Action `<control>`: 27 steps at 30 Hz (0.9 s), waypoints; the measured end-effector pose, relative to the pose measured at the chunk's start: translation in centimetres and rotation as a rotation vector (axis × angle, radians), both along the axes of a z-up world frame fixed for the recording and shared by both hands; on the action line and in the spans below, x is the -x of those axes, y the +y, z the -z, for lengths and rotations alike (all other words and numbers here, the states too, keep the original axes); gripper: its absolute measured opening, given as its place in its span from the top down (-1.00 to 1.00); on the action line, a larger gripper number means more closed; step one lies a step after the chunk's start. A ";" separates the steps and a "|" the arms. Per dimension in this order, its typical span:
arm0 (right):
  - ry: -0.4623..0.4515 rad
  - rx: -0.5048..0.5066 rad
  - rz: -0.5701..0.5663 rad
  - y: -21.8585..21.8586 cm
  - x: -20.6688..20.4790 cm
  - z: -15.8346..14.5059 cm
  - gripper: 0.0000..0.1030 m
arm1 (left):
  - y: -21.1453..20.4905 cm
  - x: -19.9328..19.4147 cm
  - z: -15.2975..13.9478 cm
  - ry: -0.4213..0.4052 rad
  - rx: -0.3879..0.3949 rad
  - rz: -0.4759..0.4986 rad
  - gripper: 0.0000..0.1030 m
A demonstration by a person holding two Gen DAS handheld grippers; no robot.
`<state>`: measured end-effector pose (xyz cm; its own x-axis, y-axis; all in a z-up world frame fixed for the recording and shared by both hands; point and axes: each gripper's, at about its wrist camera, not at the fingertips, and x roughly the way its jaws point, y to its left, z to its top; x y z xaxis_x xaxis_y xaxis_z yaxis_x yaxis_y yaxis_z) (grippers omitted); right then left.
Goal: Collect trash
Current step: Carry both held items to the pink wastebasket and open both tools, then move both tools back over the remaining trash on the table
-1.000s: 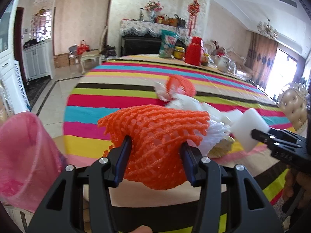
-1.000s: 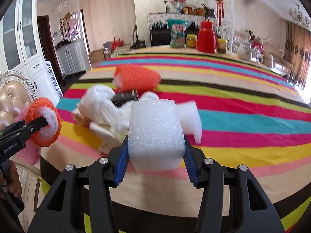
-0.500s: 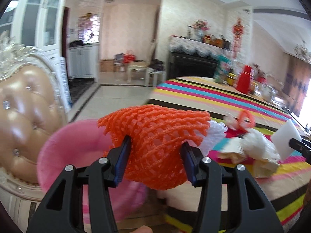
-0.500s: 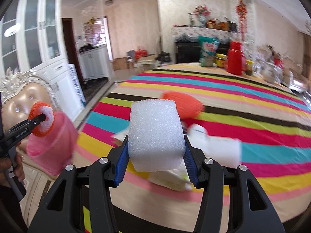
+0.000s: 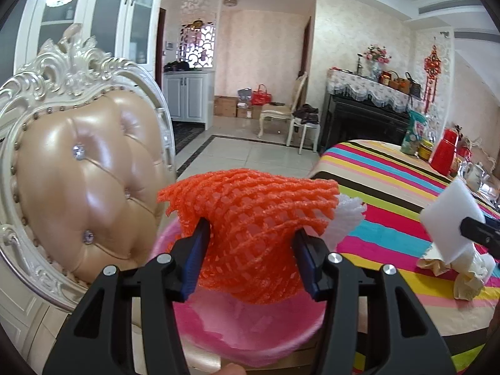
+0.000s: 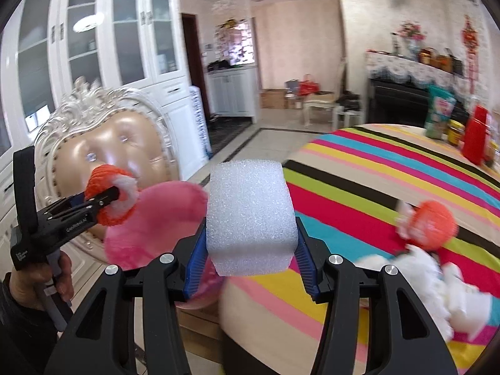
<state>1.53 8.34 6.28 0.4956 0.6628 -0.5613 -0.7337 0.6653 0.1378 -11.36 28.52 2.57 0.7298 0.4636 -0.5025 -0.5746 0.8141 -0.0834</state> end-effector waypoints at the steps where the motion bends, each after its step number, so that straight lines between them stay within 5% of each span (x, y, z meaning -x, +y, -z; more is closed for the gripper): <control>1: 0.001 0.004 -0.024 1.4 0.2 0.0 0.05 | 0.3 0.3 0.1 0.001 0.000 -0.009 0.00; 18: 0.012 0.060 -0.227 14.1 1.9 2.7 0.02 | 4.2 3.1 -0.1 -0.028 0.013 -0.082 -0.03; 21: 0.023 0.072 -0.236 14.8 1.9 3.2 -0.21 | 4.5 3.1 -0.2 -0.034 0.018 -0.083 -0.04; 27: 0.023 0.094 -0.215 14.3 1.5 4.0 -0.33 | 4.5 2.7 0.1 -0.039 0.033 -0.072 -0.37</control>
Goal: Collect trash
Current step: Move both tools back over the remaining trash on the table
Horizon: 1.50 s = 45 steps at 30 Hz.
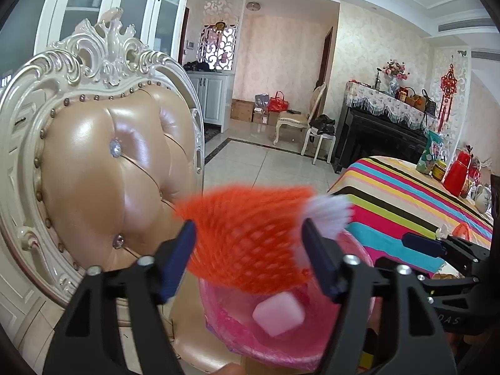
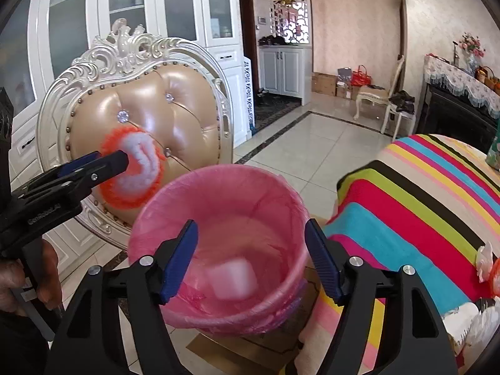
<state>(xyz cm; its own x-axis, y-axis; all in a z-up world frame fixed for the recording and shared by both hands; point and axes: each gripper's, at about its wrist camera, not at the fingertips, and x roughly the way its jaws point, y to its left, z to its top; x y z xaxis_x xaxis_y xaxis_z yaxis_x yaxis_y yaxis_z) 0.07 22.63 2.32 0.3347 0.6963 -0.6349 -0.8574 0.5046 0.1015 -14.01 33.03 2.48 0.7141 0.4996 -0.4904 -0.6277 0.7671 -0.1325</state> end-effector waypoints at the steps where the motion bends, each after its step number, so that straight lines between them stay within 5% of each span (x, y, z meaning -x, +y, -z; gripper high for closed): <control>1: -0.001 0.003 0.014 -0.3 -0.2 0.1 -0.33 | -0.1 -0.2 0.1 0.004 0.001 0.006 -0.38; 20: -0.023 -0.049 0.335 -16.9 -2.8 -0.6 -0.55 | -7.3 -5.7 1.0 0.006 0.033 0.212 -0.69; 33: -0.003 -0.041 0.558 -29.2 -3.7 1.0 -0.60 | -18.0 -11.9 1.1 -0.013 0.014 0.444 -0.69; 45: 0.032 -0.052 0.716 -38.0 -4.9 2.0 -0.64 | -23.9 -16.4 1.9 0.018 0.039 0.563 -0.68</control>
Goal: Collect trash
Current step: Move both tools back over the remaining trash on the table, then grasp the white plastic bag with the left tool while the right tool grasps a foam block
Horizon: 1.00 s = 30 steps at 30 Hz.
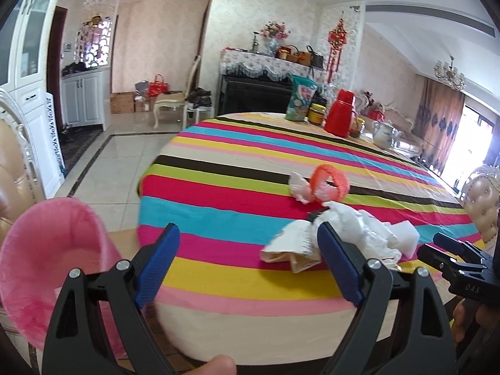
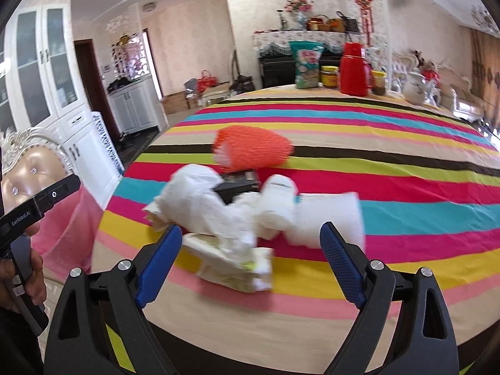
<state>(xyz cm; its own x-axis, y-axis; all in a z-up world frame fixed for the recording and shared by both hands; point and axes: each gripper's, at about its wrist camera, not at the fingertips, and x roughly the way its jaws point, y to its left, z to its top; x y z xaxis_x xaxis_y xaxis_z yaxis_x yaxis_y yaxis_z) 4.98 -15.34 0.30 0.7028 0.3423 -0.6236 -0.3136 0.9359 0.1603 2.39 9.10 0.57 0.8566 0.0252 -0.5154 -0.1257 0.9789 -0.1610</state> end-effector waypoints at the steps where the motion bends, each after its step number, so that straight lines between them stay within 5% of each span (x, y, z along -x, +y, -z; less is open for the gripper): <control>1: 0.001 -0.001 0.009 -0.3 -0.1 0.0 -0.64 | -0.5 -0.3 0.1 0.003 0.004 0.010 -0.68; 30: 0.135 0.065 0.137 -5.6 -6.3 3.8 -0.64 | -7.8 -9.3 3.4 0.142 0.021 0.211 -0.55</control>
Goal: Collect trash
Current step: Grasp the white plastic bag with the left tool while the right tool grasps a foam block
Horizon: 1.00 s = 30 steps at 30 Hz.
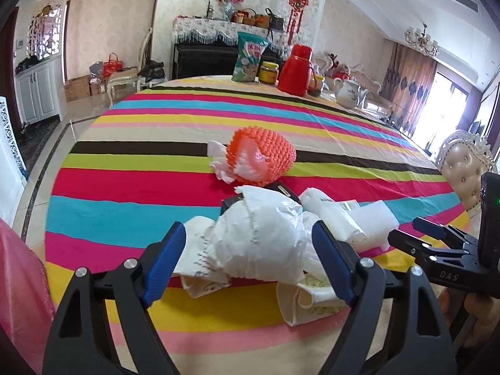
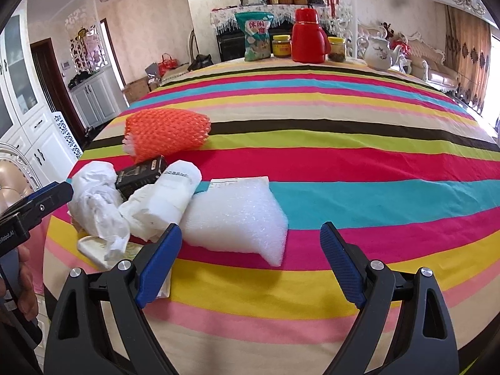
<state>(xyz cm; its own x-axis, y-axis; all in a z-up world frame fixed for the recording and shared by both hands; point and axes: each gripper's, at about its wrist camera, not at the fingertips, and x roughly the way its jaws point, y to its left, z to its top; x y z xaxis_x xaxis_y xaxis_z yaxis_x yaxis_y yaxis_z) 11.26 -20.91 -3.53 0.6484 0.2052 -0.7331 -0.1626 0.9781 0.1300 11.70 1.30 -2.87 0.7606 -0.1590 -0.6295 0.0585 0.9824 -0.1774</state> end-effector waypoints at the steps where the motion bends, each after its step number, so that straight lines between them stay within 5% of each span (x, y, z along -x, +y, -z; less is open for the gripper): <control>1: 0.007 0.002 0.000 0.1 -0.2 0.2 -0.64 | -0.1 -0.1 0.2 0.005 0.000 0.003 -0.55; 4: 0.023 0.008 -0.003 0.2 -0.8 0.6 -0.64 | -0.5 -0.6 0.9 0.031 -0.005 0.011 -0.50; 8: 0.040 0.026 -0.018 0.7 -1.4 1.0 -0.64 | -0.6 -1.0 1.6 0.063 -0.002 0.034 0.03; 11: 0.052 0.028 -0.020 1.0 -1.9 1.3 -0.64 | -0.7 -1.0 1.7 0.068 0.000 0.051 0.24; 30: 0.078 0.159 -0.069 4.3 -2.3 1.6 -0.64 | -0.1 1.5 -1.2 -0.014 0.012 0.059 0.34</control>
